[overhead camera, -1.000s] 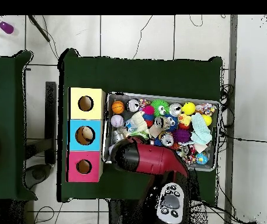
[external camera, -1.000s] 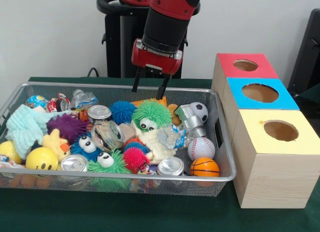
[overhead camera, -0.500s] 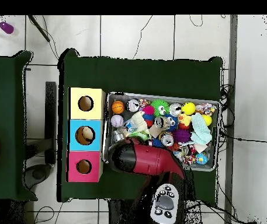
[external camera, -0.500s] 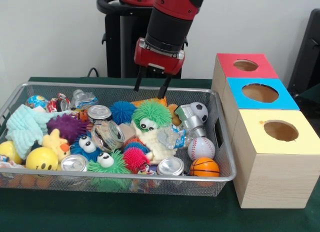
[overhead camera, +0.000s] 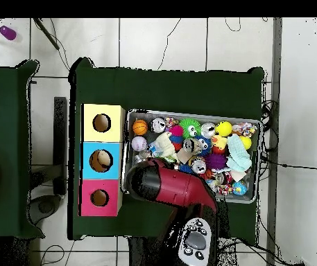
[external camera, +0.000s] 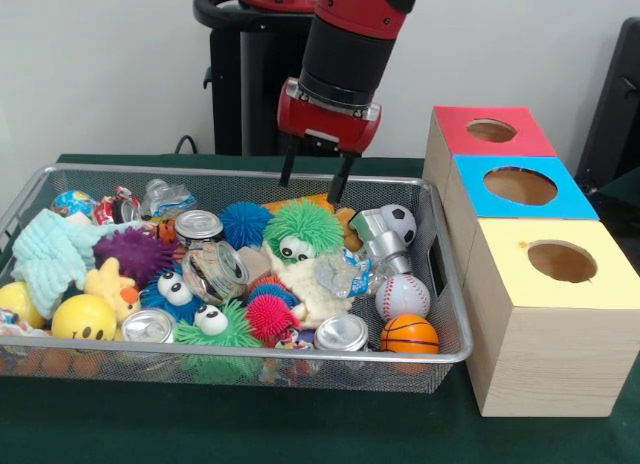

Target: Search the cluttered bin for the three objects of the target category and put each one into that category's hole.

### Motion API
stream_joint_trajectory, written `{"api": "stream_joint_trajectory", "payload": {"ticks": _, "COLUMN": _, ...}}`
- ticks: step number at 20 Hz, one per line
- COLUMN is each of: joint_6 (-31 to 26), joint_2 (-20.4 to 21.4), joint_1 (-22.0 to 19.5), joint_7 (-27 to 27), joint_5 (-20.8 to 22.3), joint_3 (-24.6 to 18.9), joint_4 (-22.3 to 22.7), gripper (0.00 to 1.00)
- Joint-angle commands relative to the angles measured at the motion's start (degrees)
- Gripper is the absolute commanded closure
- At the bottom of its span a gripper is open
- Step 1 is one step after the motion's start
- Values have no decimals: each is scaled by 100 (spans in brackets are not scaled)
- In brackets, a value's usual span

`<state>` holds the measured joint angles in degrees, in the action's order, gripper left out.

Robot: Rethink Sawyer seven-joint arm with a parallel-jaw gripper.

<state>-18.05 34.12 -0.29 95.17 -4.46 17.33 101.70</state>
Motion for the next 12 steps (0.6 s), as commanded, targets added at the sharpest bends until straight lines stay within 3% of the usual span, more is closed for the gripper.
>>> {"api": "stream_joint_trajectory", "payload": {"ticks": 1, "joint_6": -282, "joint_2": -237, "joint_1": 23, "joint_7": 1473, "joint_5": -543, "joint_3": -359, "joint_4": -245, "gripper": 0}}
{"api": "stream_joint_trajectory", "payload": {"ticks": 6, "joint_6": 49, "joint_2": -182, "joint_1": -148, "joint_7": 1336, "joint_5": -659, "joint_3": -598, "joint_4": -25, "gripper": 0}}
{"api": "stream_joint_trajectory", "payload": {"ticks": 12, "joint_6": 57, "joint_2": -179, "joint_1": -122, "joint_7": 1340, "joint_5": -793, "joint_3": -634, "joint_4": 10, "gripper": 0}}
